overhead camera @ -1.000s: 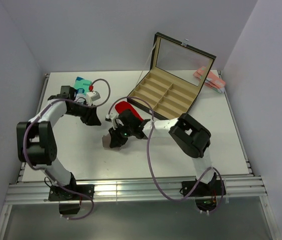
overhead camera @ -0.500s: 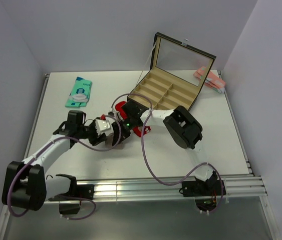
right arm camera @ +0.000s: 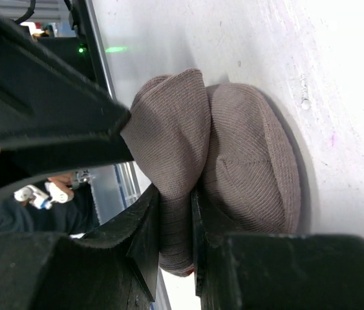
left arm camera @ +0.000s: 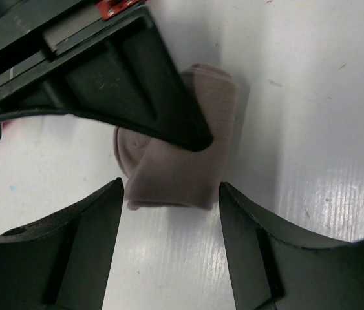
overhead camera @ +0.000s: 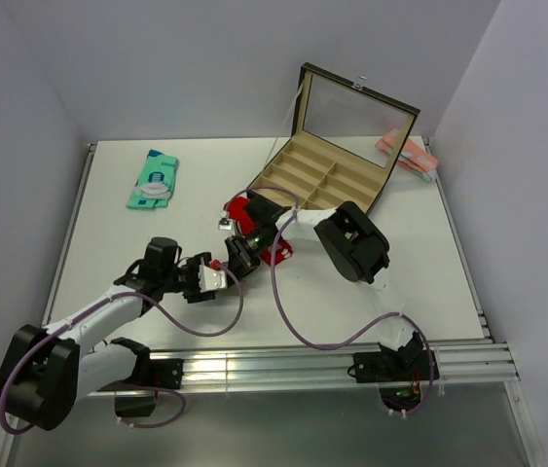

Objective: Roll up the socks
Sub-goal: Roll the sock at the center of the board.

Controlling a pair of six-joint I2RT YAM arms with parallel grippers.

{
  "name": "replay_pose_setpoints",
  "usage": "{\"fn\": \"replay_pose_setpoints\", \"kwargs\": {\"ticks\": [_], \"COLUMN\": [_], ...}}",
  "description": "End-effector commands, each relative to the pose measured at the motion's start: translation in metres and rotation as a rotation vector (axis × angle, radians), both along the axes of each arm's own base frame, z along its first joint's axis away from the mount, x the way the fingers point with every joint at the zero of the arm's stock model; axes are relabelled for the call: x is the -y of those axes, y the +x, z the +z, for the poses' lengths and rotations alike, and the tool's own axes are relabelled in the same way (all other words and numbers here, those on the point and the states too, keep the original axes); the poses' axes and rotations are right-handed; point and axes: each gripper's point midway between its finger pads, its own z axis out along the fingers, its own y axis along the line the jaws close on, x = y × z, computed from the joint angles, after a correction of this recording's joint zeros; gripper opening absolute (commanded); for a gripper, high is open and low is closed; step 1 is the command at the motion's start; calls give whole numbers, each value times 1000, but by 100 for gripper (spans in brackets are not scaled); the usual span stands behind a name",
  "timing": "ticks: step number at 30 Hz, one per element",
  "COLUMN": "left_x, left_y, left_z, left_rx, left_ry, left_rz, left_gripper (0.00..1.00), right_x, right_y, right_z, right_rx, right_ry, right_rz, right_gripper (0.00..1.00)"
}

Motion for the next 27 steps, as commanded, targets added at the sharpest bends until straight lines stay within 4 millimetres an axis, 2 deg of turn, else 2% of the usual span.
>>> {"fn": "replay_pose_setpoints", "kwargs": {"ticks": [1, 9, 12, 20, 23, 27], "left_x": [12, 27, 31, 33, 30, 26], "left_y": [2, -13, -11, -6, -8, -7], "left_z": [5, -7, -9, -18, -32, -39], "left_rx": [91, 103, 102, 66, 19, 15], "left_ry": [2, 20, 10, 58, 118, 151], "left_rz": [-58, -109, -93, -79, -85, -76], "left_gripper": [66, 62, 60, 46, 42, 40], "right_x": [29, 31, 31, 31, 28, 27], "right_y": [-8, -6, -6, -5, -3, -5], "right_z": [-58, -62, -62, -55, -47, -40], "right_rx": [-48, -65, -64, -69, -68, -67], "right_ry": [-224, -238, -233, -209, -178, -160], "right_rz": [-34, -50, -55, -65, -75, -87], "right_gripper": [14, 14, 14, 15, 16, 21]}}
